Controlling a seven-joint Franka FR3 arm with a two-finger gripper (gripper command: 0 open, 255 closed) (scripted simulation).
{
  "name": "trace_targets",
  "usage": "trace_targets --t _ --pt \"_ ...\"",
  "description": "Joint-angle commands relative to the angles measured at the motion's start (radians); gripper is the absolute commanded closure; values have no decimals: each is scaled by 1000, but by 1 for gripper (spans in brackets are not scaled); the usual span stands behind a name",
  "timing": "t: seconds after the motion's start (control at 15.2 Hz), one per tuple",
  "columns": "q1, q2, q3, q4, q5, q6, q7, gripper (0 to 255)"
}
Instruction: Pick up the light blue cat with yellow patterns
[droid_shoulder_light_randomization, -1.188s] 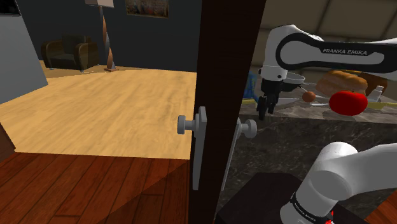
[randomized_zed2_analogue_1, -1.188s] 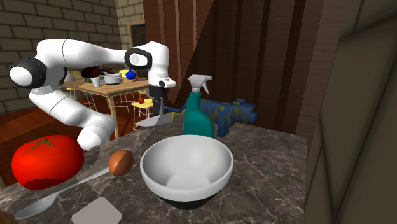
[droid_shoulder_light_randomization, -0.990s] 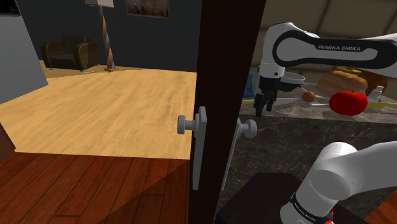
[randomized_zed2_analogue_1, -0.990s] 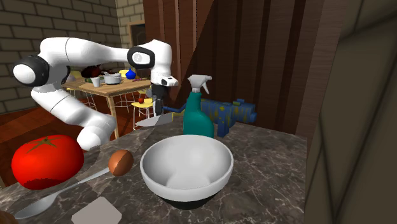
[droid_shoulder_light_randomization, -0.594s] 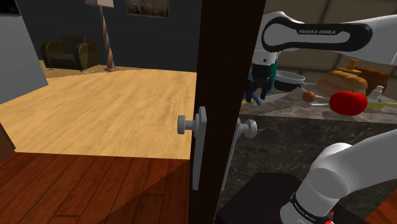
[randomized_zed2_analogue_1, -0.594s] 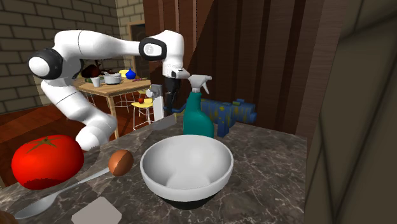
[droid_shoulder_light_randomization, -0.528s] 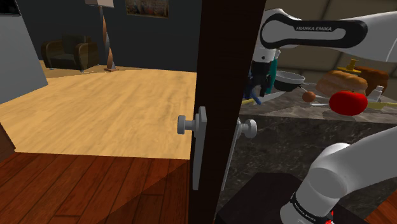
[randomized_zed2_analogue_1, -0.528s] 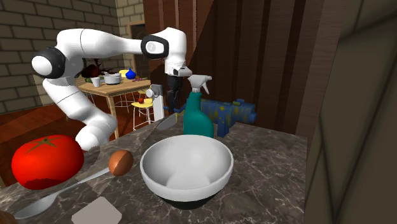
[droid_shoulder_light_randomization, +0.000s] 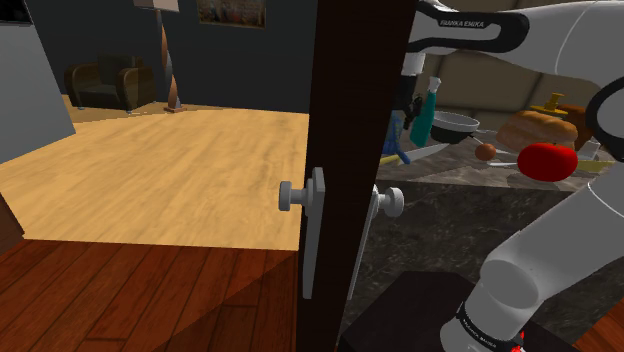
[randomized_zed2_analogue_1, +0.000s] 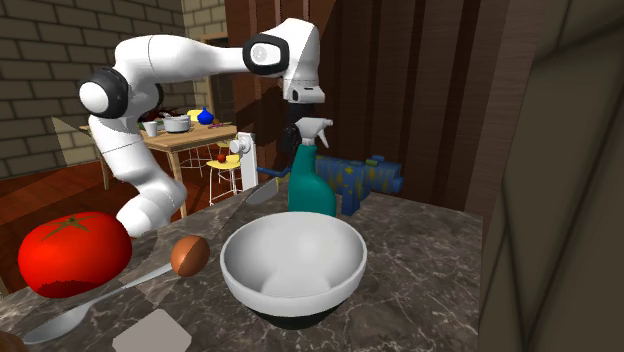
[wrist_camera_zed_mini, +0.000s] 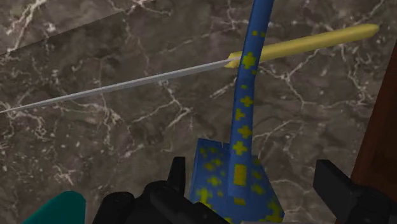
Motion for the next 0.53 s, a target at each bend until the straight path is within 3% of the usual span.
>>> trace_targets --t 0.0,0.2,0.46 --pt "-18 64 -11 106 1 -30 49 0" --pt "-42 143 -29 235 3 -64 111 0" --pt "-42 123 -29 157 1 -7 112 0"
